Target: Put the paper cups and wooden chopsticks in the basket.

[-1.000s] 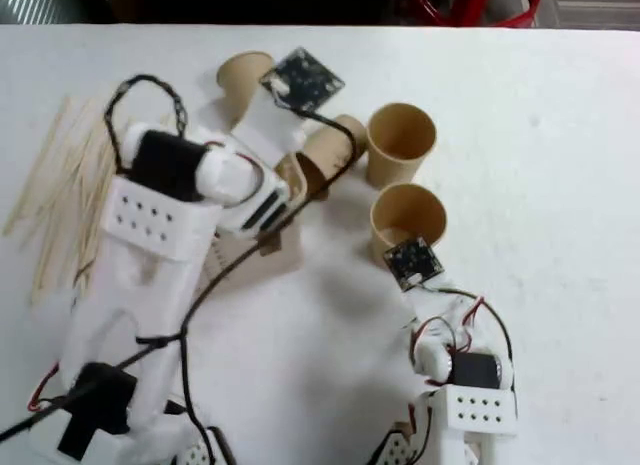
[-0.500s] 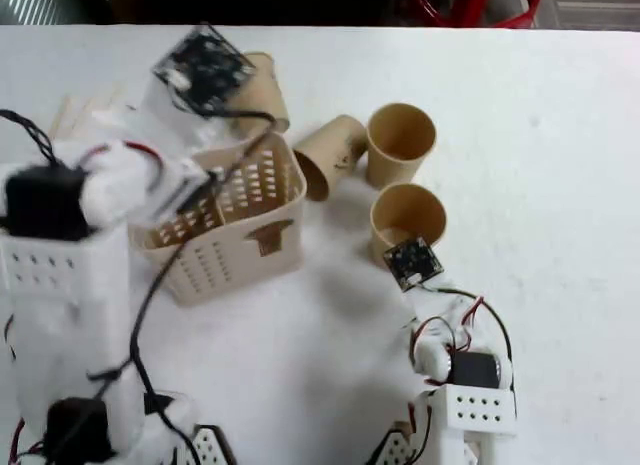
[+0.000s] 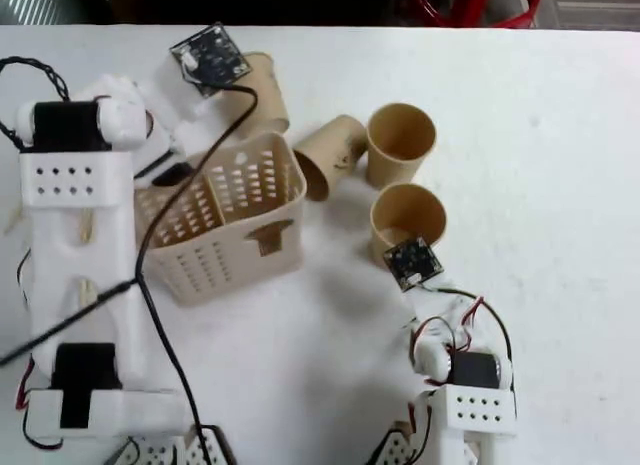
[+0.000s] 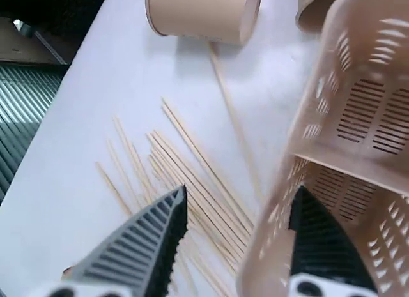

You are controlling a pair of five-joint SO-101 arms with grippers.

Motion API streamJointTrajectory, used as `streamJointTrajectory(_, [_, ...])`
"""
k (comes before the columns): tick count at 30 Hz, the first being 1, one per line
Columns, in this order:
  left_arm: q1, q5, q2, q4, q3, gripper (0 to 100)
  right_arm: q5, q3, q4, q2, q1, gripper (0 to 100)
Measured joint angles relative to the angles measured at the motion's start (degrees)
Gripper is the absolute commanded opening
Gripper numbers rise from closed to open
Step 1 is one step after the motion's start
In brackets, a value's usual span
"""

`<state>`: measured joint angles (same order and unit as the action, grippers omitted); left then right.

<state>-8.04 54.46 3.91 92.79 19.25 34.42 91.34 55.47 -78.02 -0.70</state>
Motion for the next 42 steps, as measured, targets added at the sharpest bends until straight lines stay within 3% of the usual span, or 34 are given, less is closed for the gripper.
streamJointTrajectory(7, [-1.1,2.4,-5.7,-0.4,0.0,24,0.0,0.0,0.0,0.0,0.0,1.9])
streamJointTrajectory(15, [-1.1,3.1,-14.3,0.2,0.0,3,0.0,0.0,0.0,0.0,0.0,1.9])
streamJointTrajectory(17, [-1.1,2.9,-15.6,1.9,0.1,2,0.0,0.0,0.0,0.0,0.0,1.9])
streamJointTrajectory(25, [-0.9,-11.3,-16.3,8.7,1.8,2,0.0,0.0,0.0,0.0,0.0,1.9])
streamJointTrajectory(34, [-1.8,-34.1,-16.5,9.1,1.9,2,0.0,0.0,0.0,0.0,0.0,1.9])
streamJointTrajectory(42, [-2.4,-45.2,-16.5,9.4,1.1,5,0.0,0.0,0.0,0.0,0.0,1.9])
